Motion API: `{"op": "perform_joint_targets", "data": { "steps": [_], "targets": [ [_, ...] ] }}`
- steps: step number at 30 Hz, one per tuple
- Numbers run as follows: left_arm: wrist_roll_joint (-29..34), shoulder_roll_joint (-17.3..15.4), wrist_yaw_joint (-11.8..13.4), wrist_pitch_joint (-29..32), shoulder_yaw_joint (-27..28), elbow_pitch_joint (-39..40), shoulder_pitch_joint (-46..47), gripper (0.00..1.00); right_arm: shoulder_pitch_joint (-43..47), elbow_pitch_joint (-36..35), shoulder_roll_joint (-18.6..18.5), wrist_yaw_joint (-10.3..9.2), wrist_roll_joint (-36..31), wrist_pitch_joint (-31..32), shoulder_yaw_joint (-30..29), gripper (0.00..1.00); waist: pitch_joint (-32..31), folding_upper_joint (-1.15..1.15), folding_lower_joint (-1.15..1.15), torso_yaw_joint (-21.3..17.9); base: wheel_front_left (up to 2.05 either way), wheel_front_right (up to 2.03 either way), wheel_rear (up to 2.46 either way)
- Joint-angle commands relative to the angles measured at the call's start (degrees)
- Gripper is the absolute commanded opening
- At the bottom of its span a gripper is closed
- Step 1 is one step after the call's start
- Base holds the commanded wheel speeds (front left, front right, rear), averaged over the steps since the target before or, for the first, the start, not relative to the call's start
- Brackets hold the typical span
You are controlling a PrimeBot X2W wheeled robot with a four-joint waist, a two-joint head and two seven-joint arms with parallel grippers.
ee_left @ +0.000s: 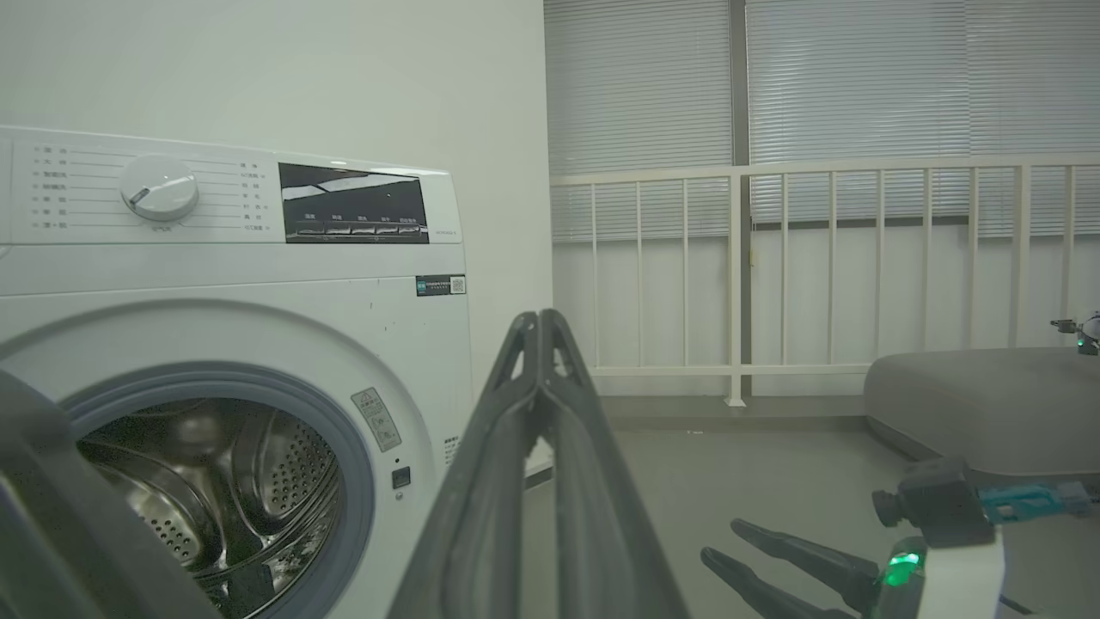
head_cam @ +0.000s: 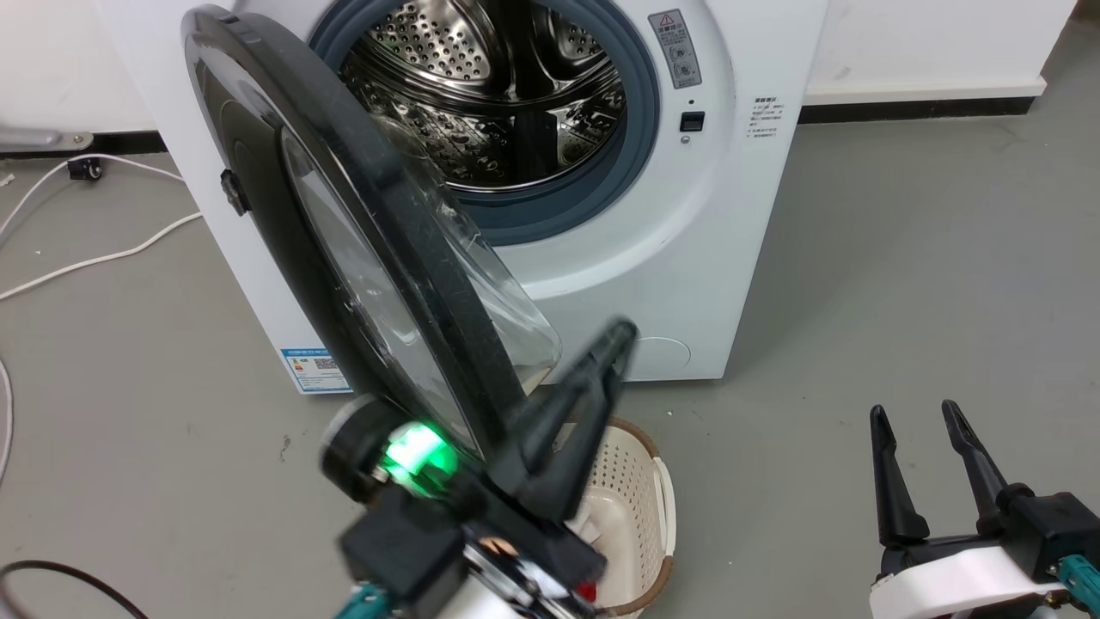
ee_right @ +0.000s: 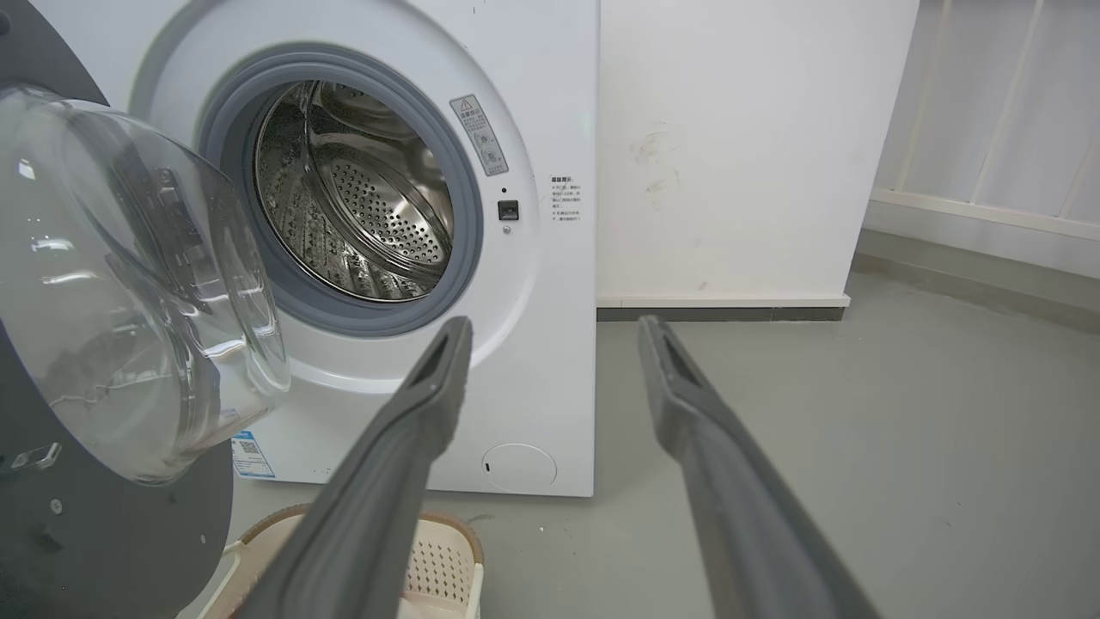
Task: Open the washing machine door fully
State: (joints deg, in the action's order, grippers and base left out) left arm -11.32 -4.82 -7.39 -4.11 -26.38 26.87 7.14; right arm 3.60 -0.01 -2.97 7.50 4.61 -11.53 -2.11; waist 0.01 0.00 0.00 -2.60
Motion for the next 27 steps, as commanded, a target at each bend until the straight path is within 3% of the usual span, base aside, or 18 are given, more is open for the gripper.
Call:
{"op": "perform_joint_targets", "data": {
  "steps": [1,6,10,27],
  "targets": [
    [-1.0,-0.7,-0.1,1.5,-1.4,-1.1,-1.7,0.0,0.5,0.0,0.2,-0.03,0.3,0.1,-0.1,1.0,0.1,0.0,0.0,0.2,0.0,0.0,0.0],
    [-2.5,-1.5,0.0,5.3,-5.6,-6.0,-6.3,0.0,0.3,0.2,0.2,-0.03,0.4,0.3,0.1,1.0,0.2,0.0,0.0,0.6,0.0,0.0,0.0],
    [-1.1,-2.1,1.7,5.9,-6.4,-10.0,-8.7,0.0,0.0,0.4,0.2,-0.02,0.7,0.3,0.4,1.0,0.5,0.0,0.0,0.7,0.0,0.0,0.0],
    [-0.2,-0.8,4.9,-0.5,-4.1,-24.0,-4.3,0.0,-1.4,1.1,0.2,-0.02,0.9,0.5,0.9,1.0,2.2,0.0,0.0,0.4,0.0,0.0,0.0]
  ]
}}
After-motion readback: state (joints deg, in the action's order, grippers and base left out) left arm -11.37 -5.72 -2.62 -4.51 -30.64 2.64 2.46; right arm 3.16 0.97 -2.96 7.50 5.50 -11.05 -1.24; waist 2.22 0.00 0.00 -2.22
